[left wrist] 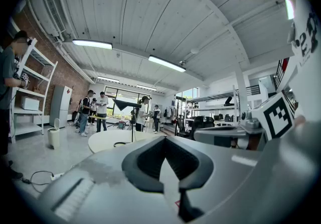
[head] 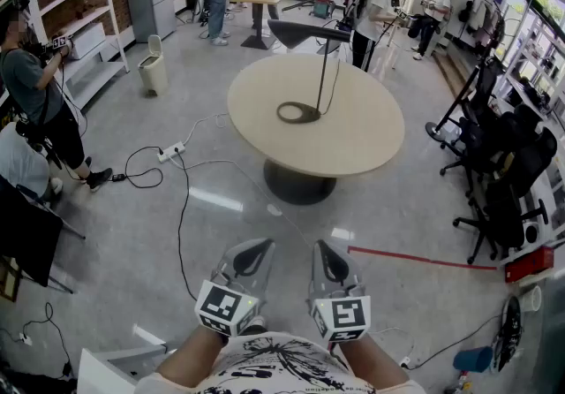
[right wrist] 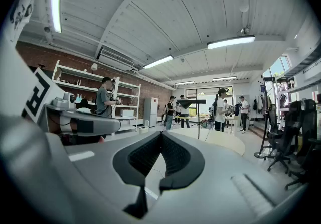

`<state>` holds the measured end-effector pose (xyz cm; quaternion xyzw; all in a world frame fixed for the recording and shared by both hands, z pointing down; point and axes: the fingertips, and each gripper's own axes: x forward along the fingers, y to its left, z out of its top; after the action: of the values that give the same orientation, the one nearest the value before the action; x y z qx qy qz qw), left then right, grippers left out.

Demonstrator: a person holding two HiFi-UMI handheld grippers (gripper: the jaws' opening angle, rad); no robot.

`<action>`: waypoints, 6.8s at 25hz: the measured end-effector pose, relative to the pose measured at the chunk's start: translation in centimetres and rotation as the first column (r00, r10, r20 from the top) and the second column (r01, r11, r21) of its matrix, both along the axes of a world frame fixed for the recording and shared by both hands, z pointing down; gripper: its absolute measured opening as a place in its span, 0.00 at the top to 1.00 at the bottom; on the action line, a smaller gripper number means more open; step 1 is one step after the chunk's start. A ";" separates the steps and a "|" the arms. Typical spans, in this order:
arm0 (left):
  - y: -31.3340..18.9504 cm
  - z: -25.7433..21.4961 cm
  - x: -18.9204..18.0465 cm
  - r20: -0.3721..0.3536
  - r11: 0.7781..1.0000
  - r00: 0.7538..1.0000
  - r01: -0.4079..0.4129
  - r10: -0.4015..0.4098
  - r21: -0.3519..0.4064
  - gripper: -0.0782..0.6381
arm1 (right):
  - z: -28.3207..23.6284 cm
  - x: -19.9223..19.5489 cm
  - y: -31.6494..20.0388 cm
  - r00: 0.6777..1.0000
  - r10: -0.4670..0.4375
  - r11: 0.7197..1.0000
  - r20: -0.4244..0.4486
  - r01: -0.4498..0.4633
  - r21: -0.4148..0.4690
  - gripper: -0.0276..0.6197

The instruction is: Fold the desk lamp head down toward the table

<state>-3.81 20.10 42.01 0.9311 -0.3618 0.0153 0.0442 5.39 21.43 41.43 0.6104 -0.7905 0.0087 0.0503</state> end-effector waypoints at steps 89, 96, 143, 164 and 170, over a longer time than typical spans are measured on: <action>-53.1 -2.3 6.4 -0.058 0.987 0.986 0.158 -0.155 0.038 0.89 | 0.2 10.7 -52.2 0.996 -0.075 0.997 0.047 0.076 -0.007 0.94; -58.9 -6.9 2.9 -0.110 0.977 0.980 0.178 -0.165 0.121 0.89 | -1.9 7.7 -56.6 0.995 -0.089 0.996 0.050 0.088 0.027 0.94; -67.5 -6.0 5.7 -0.019 0.989 0.999 -0.042 0.045 0.138 0.89 | 3.0 9.1 -59.6 0.993 0.118 0.988 0.011 -0.116 -0.104 0.94; -65.7 1.6 10.2 -0.027 0.987 0.987 -0.159 0.159 -0.025 0.89 | 6.2 11.9 -57.7 0.976 0.219 0.965 -0.004 -0.217 -0.149 0.94; -65.6 1.5 10.9 -0.048 0.986 0.985 -0.167 0.166 -0.027 0.90 | 6.5 12.6 -57.4 0.968 0.250 0.954 0.015 -0.244 -0.172 0.94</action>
<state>7.09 -45.53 43.55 0.9573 -0.2814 0.0033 0.0656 18.00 -36.00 47.93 0.6977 -0.7052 0.0928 0.0860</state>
